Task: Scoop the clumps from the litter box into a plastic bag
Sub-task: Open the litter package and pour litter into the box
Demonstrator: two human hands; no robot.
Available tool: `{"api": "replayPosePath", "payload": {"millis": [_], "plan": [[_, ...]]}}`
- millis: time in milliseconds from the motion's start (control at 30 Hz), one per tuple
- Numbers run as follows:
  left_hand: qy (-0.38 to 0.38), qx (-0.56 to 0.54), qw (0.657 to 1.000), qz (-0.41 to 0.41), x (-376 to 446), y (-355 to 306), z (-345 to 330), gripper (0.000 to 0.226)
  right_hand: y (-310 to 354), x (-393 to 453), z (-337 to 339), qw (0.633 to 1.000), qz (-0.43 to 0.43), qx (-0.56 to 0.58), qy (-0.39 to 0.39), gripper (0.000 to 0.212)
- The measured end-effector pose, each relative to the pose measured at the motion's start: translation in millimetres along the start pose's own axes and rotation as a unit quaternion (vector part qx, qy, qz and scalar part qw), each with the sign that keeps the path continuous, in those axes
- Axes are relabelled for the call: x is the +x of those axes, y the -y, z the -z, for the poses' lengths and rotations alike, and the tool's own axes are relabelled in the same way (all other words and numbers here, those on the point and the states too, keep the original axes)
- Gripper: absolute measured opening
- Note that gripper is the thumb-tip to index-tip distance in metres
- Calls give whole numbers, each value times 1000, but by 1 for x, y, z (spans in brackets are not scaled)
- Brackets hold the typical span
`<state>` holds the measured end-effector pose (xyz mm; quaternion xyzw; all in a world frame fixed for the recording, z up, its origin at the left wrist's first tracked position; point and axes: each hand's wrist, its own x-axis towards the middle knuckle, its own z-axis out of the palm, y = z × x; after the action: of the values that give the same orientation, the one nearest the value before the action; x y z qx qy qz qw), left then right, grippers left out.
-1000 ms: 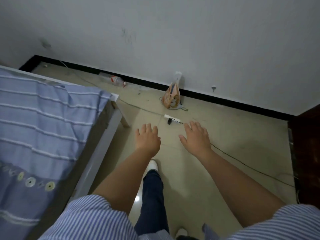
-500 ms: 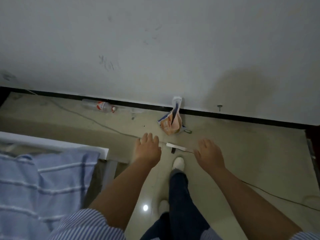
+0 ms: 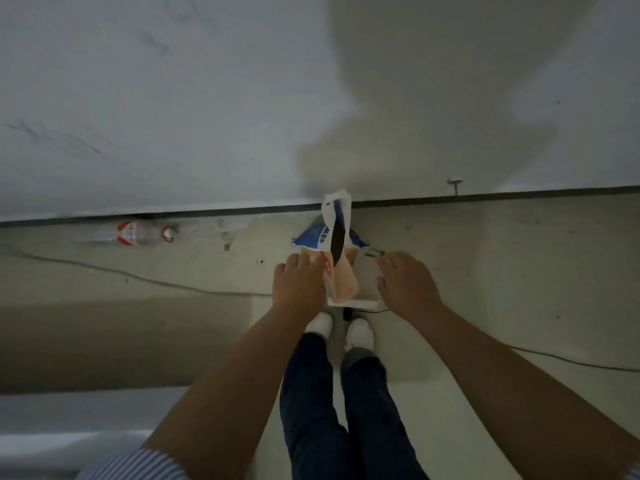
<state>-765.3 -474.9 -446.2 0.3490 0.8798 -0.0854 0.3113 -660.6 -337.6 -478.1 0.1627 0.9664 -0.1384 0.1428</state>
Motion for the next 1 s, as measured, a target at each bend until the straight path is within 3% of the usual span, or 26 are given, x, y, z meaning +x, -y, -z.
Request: {"api": "replayPosePath", "payload": {"millis": [300,467,633,733,833,1000], "plan": [[54,36,994,-88,137,15,-84,53,-25,105,-99,987,-9,12,163,53],[13,43,994,-98,157,31,-102,30,-25,120,-120,998,51,10,23,31],[32,-6,996,-81,163,55,-102,29,-35,113,-132,997,42,32,53,35],[38,-55,996,-52,159,61,-100,24,-38,109,-133,989,-80,116,53,12],[25,-125,992,-4,159,60,-101,28,-36,108,-138,974,-138,154,94,24],[44,-23,998,-27,164,67,-108,32,-34,121,-144,981,-108,44,155,39]]}}
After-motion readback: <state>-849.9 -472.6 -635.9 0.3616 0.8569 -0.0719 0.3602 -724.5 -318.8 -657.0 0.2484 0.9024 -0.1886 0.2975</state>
